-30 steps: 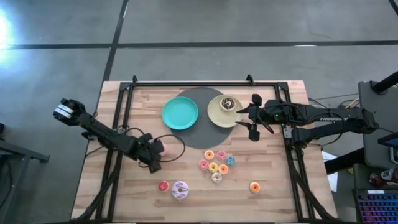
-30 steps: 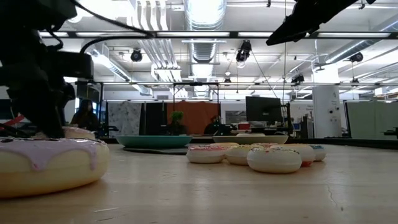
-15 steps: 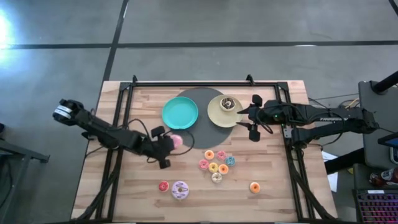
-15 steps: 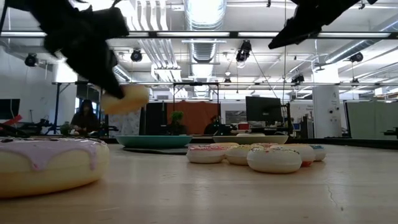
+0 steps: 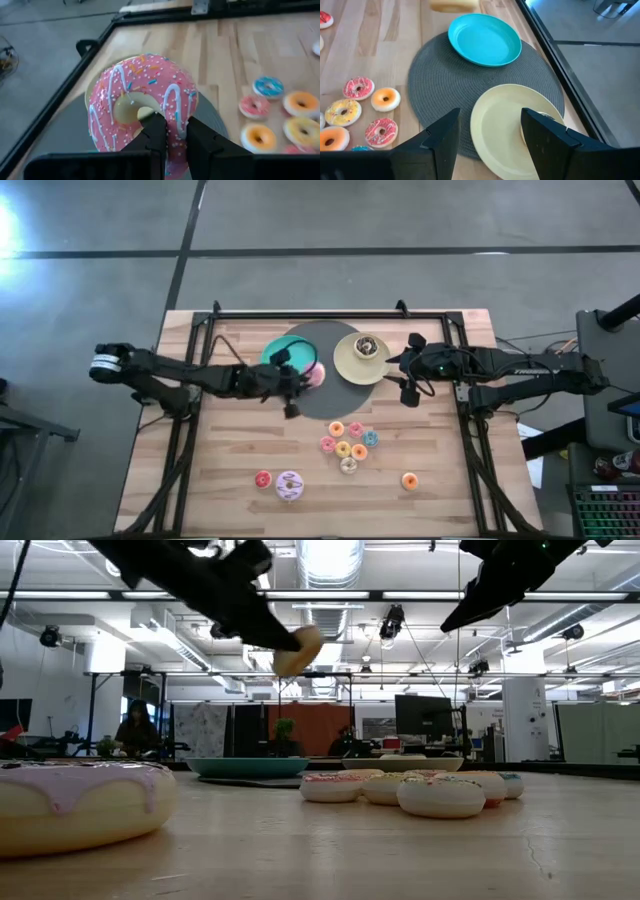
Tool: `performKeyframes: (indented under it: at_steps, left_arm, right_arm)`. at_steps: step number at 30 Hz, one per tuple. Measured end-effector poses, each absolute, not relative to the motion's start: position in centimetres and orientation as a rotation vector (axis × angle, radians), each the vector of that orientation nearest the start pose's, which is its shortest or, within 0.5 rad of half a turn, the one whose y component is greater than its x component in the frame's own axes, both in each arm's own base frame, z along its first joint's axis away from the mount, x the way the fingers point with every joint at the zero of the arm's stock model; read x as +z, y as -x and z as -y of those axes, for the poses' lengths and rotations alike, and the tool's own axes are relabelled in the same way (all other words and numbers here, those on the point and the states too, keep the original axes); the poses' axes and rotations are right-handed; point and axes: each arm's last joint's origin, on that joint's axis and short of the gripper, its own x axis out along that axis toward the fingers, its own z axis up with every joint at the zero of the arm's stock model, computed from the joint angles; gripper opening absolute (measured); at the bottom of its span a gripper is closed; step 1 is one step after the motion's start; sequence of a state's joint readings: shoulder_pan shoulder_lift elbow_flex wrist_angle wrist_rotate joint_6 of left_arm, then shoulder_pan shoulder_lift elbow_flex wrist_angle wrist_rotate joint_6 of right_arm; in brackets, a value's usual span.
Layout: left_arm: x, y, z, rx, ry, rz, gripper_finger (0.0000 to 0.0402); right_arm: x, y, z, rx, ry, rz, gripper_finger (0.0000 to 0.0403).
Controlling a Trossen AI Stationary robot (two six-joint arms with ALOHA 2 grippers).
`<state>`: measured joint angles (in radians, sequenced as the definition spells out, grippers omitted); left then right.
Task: Pick & Place donuts
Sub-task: Put the large pink donut on the brown plate
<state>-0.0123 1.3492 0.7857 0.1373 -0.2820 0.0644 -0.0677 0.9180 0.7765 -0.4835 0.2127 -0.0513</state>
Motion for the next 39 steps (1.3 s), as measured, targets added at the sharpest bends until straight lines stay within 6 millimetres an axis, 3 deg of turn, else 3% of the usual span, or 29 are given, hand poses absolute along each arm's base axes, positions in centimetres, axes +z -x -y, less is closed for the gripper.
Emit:
performKeyframes:
  at_steps: [8, 16, 22, 30, 39]
  left_arm:
    - [23.2, -33.3, -3.0, 0.254, -0.159, -0.456, 0.0030]
    - [22.0, -38.1, -6.9, 0.278, -0.130, -0.505, 0.0030]
    - [20.7, -40.9, -9.4, 0.295, -0.101, -0.622, 0.0030]
    - [20.7, -43.6, -10.8, 0.291, -0.100, -0.720, 0.0030]
    - [18.8, -45.3, -11.6, 0.276, -0.092, -0.880, 0.0030]
  right_arm:
    - [28.2, -18.8, 1.9, -0.253, 0.098, -0.634, 0.0201]
    - [28.1, -18.7, 1.9, -0.252, 0.096, -0.646, 0.0201]
    - [28.0, -18.7, 1.9, -0.249, 0.096, -0.653, 0.0201]
    - [27.6, -18.5, 1.8, -0.241, 0.098, -0.686, 0.0200]
    - [26.4, -18.3, 1.7, -0.241, 0.095, -0.715, 0.0200]
